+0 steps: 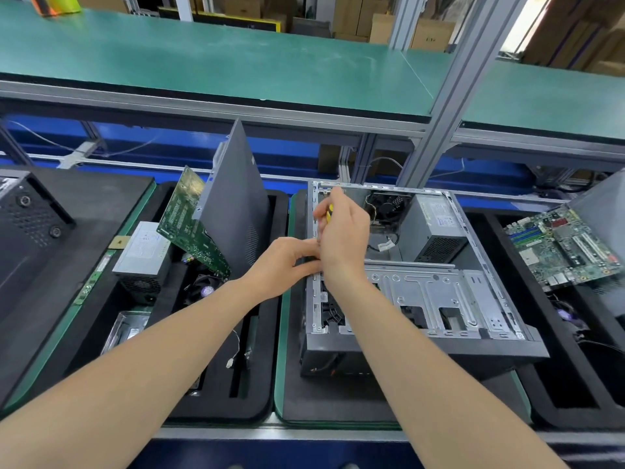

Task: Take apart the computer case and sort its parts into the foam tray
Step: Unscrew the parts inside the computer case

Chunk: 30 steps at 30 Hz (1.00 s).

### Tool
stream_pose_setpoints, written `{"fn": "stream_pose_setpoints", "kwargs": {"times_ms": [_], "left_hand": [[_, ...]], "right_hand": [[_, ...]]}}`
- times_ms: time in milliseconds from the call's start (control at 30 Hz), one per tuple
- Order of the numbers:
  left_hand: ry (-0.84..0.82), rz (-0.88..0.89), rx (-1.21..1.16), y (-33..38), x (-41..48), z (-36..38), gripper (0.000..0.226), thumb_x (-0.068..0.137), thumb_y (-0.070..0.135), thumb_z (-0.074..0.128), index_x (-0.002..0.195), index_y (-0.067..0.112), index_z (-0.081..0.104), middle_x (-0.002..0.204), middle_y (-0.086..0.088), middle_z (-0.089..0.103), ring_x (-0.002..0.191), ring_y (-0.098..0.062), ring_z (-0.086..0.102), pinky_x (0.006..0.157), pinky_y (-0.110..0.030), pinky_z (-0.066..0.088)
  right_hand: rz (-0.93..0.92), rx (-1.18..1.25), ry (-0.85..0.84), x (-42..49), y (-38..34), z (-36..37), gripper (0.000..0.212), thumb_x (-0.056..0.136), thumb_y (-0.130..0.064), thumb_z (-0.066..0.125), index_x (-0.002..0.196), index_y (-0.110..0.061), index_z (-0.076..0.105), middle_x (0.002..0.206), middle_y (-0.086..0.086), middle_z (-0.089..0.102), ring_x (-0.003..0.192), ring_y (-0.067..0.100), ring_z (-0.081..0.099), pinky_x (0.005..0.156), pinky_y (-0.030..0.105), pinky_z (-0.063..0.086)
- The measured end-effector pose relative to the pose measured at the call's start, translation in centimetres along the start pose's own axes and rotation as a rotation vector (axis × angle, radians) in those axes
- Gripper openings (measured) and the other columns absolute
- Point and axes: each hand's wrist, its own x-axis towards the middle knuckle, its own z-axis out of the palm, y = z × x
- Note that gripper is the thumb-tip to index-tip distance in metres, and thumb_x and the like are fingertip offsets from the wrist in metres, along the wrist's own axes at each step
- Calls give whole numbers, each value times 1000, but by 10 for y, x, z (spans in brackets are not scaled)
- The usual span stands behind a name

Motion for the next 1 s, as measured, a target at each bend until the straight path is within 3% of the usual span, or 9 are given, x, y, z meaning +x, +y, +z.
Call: {"fn": "stream_pose_setpoints", "kwargs": {"times_ms": [67, 133, 267, 333, 467, 667, 833, 933, 1000], "left_hand": [[-2, 7, 8, 3, -1, -1, 25, 90, 27, 60, 106, 46, 58, 99, 53, 56, 95, 27, 54, 80, 7, 35], [-19, 6, 10, 2, 0, -2, 23, 92, 30, 61, 109, 46, 58, 100, 51, 57, 95, 24, 56, 81, 5, 37], [-32, -12, -4, -4, 1, -1, 15, 95, 39, 63, 108, 35, 69, 97, 25, 70, 86, -6, 64, 76, -19, 48], [-22, -35, 11, -6, 1, 1, 12, 96, 39, 65, 102, 31, 73, 93, 16, 71, 83, -11, 62, 78, -28, 47], [-13, -67, 16, -2, 1, 0, 13, 96, 33, 68, 99, 24, 76, 89, 15, 71, 84, -9, 61, 78, -24, 47], [-21, -93, 16, 3, 1, -1, 16, 97, 35, 67, 99, 22, 77, 89, 12, 71, 83, -7, 60, 75, -18, 45], [-26, -139, 16, 3, 0, -1, 18, 95, 40, 67, 95, 26, 77, 87, 10, 71, 81, -14, 62, 77, -31, 49], [-12, -98, -5, 1, 0, -1, 18, 95, 39, 67, 92, 23, 75, 88, 11, 70, 84, -10, 63, 79, -25, 49], [-19, -66, -25, -1, 0, -1, 17, 95, 35, 66, 95, 20, 75, 95, 17, 72, 92, 1, 65, 82, -16, 47]], "right_hand": [[-50, 26, 20, -3, 3, 4, 49, 105, -25, 48, 63, 0, 45, 58, 3, 40, 61, 22, 37, 63, 35, 33], [-70, 69, -31, 0, 4, 4, 50, 101, -25, 50, 61, 4, 40, 57, 8, 35, 58, 23, 32, 59, 33, 30], [-6, 98, -330, 16, 0, -7, 45, 89, -29, 55, 50, -14, 38, 48, -2, 30, 44, 14, 27, 48, 23, 25], [66, 126, -515, 27, -2, -14, 42, 91, -27, 52, 53, -16, 37, 48, -4, 27, 42, 12, 22, 44, 23, 20], [174, 163, -811, 46, -3, -27, 45, 96, -19, 40, 52, -20, 36, 48, -4, 21, 45, 15, 11, 48, 32, 8], [250, 198, -961, 58, -4, -30, 49, 99, -18, 34, 51, -22, 40, 47, -6, 25, 43, 11, 17, 45, 28, 14], [146, 95, -797, 46, -5, -26, 43, 108, -28, 41, 68, -14, 51, 50, 1, 32, 45, 20, 25, 50, 34, 23], [30, -8, -465, 30, -6, -22, 47, 111, -35, 45, 75, -10, 63, 61, 10, 56, 55, 23, 54, 58, 33, 48], [-25, -3, -190, 16, -5, -14, 47, 111, -33, 48, 72, -11, 64, 64, 5, 62, 58, 18, 60, 63, 32, 54]]}}
